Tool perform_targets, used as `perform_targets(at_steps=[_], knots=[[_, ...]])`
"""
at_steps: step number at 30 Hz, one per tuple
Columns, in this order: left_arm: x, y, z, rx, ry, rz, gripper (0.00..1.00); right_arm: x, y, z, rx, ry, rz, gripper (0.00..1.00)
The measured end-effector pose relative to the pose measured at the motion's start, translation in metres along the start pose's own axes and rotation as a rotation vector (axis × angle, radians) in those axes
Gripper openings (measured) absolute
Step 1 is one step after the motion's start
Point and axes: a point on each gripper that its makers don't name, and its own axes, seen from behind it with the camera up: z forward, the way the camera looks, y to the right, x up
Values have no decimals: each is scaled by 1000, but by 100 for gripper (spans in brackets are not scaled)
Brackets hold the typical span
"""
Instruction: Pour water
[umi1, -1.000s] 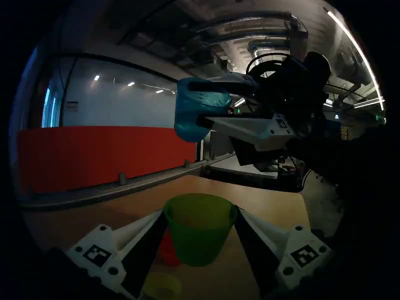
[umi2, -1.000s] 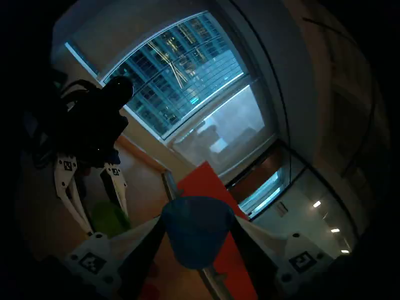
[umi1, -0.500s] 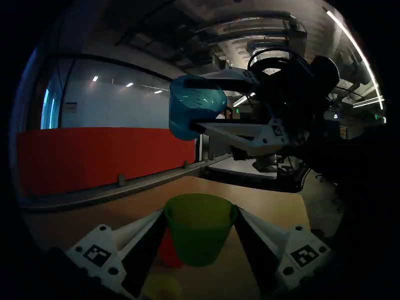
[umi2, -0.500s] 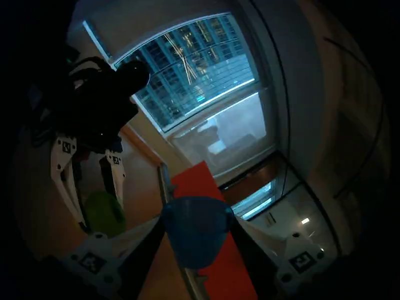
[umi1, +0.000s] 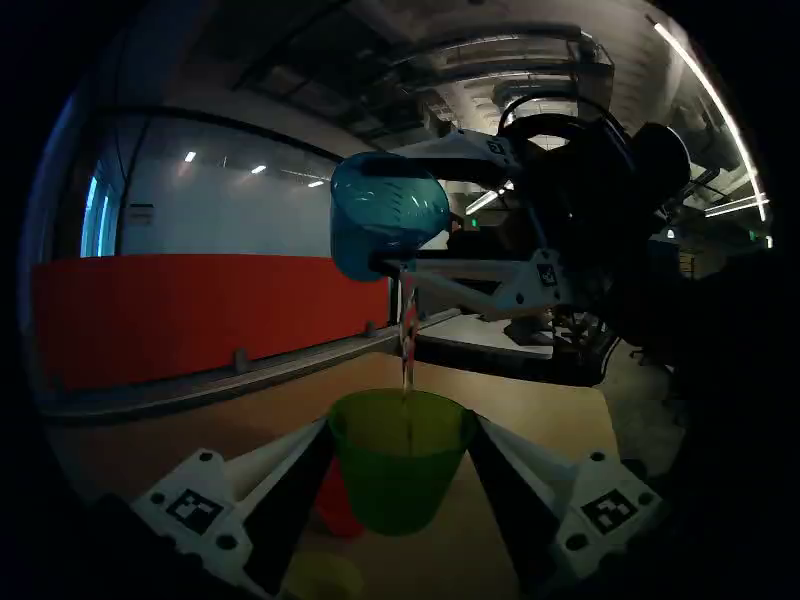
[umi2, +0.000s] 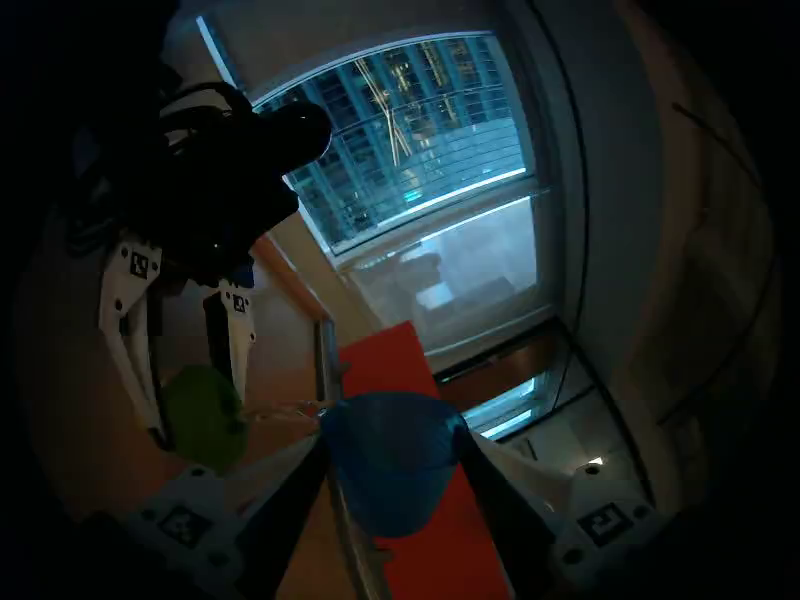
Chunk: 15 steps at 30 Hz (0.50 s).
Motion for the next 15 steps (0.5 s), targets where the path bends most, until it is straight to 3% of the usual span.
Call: perform_targets(at_steps=[15], knots=[[1,0,-1,-2,2,1,89,-3,5,1,-12,-4,-48,90]])
